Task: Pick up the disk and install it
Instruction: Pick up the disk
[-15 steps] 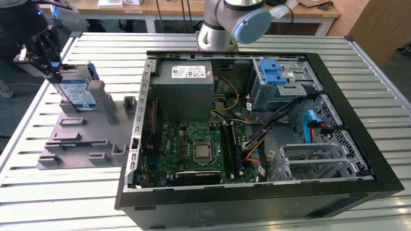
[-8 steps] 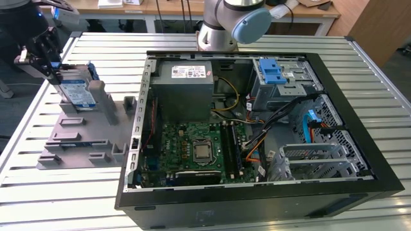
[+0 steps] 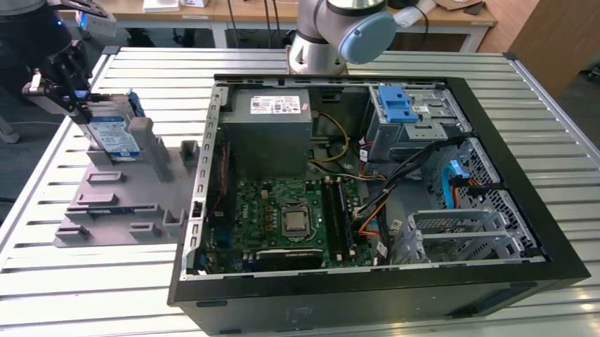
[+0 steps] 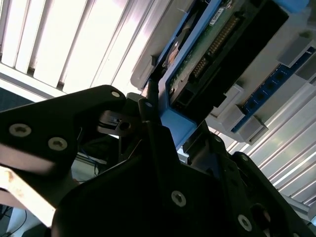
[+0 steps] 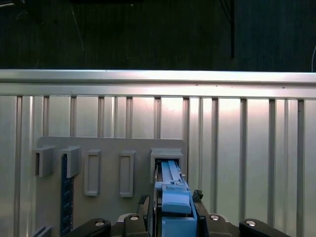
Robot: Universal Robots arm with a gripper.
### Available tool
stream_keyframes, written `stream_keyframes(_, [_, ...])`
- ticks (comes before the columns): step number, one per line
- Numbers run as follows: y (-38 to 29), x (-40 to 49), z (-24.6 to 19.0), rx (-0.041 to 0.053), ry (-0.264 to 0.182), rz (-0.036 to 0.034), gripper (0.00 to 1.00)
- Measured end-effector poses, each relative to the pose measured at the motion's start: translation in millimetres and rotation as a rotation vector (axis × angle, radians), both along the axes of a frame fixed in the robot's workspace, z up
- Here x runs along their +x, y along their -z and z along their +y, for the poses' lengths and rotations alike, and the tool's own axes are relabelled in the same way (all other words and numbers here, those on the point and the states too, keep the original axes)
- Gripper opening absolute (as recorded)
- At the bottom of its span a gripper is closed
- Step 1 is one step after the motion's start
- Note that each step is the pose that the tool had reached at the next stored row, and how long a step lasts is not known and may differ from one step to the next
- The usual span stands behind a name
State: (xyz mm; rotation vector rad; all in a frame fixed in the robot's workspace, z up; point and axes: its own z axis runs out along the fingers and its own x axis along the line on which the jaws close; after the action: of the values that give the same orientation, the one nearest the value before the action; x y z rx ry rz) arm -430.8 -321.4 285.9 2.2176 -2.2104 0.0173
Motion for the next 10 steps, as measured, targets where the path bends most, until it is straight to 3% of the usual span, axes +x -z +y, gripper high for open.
stream_keyframes(10, [0.0, 0.0, 0.0, 0.0015, 0.0, 0.0, 0.43])
